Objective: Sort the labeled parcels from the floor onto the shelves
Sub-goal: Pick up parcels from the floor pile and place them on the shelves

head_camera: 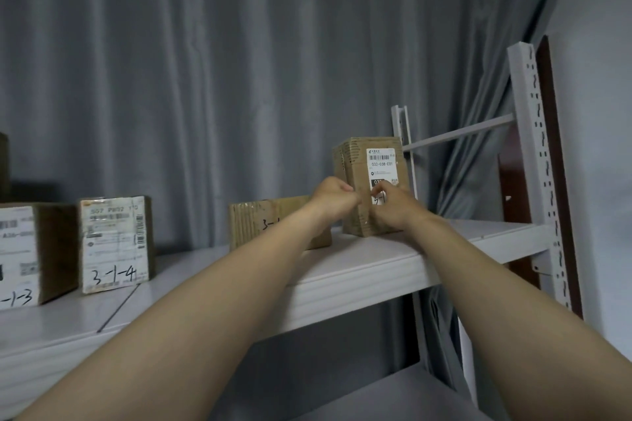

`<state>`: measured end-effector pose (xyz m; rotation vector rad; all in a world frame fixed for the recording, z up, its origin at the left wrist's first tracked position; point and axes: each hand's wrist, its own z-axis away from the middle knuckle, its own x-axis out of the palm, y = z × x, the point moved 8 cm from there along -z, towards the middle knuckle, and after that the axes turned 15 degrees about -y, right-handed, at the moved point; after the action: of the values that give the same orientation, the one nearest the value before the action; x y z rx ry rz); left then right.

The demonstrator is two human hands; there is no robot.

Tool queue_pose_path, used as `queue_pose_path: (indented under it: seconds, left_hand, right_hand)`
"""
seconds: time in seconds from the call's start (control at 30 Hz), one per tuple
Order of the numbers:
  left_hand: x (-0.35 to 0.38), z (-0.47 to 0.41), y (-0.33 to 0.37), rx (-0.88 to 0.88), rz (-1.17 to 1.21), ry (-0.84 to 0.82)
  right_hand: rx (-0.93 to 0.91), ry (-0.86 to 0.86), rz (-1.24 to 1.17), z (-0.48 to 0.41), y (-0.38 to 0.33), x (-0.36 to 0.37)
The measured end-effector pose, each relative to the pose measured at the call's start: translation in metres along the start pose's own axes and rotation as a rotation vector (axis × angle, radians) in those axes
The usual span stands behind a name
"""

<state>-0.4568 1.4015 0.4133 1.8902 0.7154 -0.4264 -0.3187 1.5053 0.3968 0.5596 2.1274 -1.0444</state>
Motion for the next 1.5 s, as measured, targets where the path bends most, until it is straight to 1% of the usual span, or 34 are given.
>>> queue_pose_path:
  seconds: [0.1, 0.2, 0.27, 0.3, 0.37, 0.4, 0.53, 0.63, 0.7, 0.8, 0.87, 1.03, 1.13, 1.23, 1.3, 1.4, 1.5]
  left_hand:
    - [-0.002, 0.008, 0.001, 0.022, 0.047, -0.001]
    - [-0.001, 0.020, 0.004, 0.049, 0.094, 0.000]
    - [0.001, 0.032, 0.011, 0.087, 0.127, -0.012]
    - [0.002, 0.038, 0.015, 0.110, 0.149, -0.018]
    - [0.006, 0.056, 0.026, 0.157, 0.187, -0.033]
    - [0.008, 0.066, 0.032, 0.188, 0.208, -0.043]
    - [0.027, 0.112, 0.043, 0.283, 0.324, -0.146]
    - [0.052, 0.146, 0.038, 0.287, 0.422, -0.258]
    - [0.079, 0.171, 0.027, 0.274, 0.497, -0.375]
    - [0.137, 0.216, 0.001, 0.193, 0.689, -0.624]
    - [0.180, 0.252, -0.017, 0.132, 0.758, -0.765]
    - [0.286, 0.362, -0.067, -0.023, 0.771, -1.094]
    - [0.342, 0.431, -0.099, -0.138, 0.768, -1.255]
    - [0.394, 0.490, -0.136, -0.260, 0.698, -1.354]
    - [0.429, 0.524, -0.164, -0.371, 0.649, -1.396]
    - [0.482, 0.565, -0.206, -0.543, 0.586, -1.427]
    - [0.538, 0.605, -0.254, -0.715, 0.509, -1.424]
  right_hand:
    - [0.022, 0.031, -0.062, 0.004, -0.003, -0.001]
    - [0.005, 0.162, -0.197, 0.026, -0.007, -0.016]
    - [-0.018, 0.260, -0.362, 0.051, -0.012, -0.029]
    - [-0.022, 0.280, -0.472, 0.066, -0.014, -0.033]
    - [-0.011, 0.273, -0.659, 0.097, -0.017, -0.036]
    - [-0.010, 0.274, -0.691, 0.112, -0.019, -0.037]
    - [0.042, 0.345, -0.676, 0.181, -0.020, -0.045]
    - [0.122, 0.381, -0.662, 0.243, -0.012, -0.038]
    - [0.197, 0.400, -0.652, 0.292, 0.001, -0.023]
    - [0.355, 0.434, -0.668, 0.382, 0.031, 0.013]
    - [0.490, 0.439, -0.650, 0.448, 0.047, 0.040]
    - [0.832, 0.428, -0.639, 0.608, 0.084, 0.114]
    - [0.989, 0.415, -0.679, 0.687, 0.108, 0.156]
    - [1.123, 0.385, -0.733, 0.752, 0.137, 0.201]
    - [1.217, 0.356, -0.778, 0.793, 0.160, 0.229]
    - [1.344, 0.308, -0.831, 0.845, 0.204, 0.265]
    - [1.460, 0.291, -0.872, 0.894, 0.253, 0.302]
